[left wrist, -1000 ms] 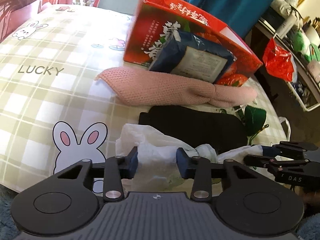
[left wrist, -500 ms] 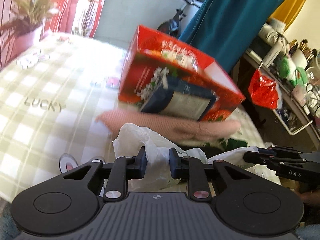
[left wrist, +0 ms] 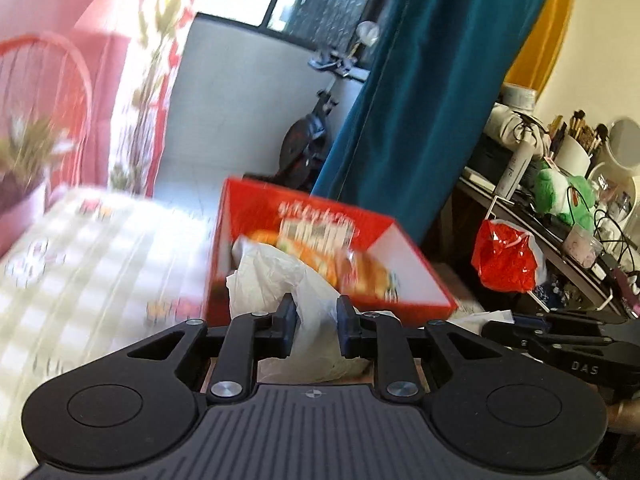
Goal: Organize soft objects
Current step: 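Carry the white plastic bag into the red box and open both tools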
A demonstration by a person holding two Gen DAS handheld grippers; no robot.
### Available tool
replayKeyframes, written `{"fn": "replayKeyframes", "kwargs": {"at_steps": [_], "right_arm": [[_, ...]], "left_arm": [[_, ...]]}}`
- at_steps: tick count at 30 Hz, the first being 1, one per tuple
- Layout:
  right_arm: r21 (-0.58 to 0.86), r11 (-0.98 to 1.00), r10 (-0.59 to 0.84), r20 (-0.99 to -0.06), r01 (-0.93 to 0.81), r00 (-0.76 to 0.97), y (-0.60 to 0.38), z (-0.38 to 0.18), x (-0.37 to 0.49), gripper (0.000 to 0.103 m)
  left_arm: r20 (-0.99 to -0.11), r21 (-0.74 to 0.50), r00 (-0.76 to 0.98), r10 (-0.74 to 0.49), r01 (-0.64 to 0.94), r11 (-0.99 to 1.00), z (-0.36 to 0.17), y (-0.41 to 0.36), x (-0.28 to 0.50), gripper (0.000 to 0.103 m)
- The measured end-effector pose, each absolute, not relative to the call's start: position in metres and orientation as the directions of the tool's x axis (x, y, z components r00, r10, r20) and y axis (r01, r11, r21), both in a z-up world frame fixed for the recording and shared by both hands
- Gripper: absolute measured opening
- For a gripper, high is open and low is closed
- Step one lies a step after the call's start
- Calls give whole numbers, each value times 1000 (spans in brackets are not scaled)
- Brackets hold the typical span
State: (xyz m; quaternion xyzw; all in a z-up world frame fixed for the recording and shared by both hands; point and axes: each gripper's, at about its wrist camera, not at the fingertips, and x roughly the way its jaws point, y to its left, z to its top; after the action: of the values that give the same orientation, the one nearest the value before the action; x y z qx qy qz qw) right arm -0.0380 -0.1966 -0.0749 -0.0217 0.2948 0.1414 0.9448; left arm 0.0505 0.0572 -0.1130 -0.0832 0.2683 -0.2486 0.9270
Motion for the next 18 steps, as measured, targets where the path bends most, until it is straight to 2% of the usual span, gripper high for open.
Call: {"fn": "replayKeyframes", "kwargs": {"at_steps": [6, 10, 18], "right_arm": [[-17, 961, 226, -523, -275, 822, -207, -48, -17, 16], [-26, 962, 218, -523, -271, 824, -212, -44, -1, 16], [-93, 952, 177, -606, -290, 776, -216, -57, 61, 16]], "left_arm": [[-446, -275, 730, -518, 439, 856, -93, 35, 86, 22], [-478, -261, 716, -509, 437, 861, -95, 24, 110, 22], [-577, -245, 657, -486, 428, 870, -112, 11, 163, 22]]}}
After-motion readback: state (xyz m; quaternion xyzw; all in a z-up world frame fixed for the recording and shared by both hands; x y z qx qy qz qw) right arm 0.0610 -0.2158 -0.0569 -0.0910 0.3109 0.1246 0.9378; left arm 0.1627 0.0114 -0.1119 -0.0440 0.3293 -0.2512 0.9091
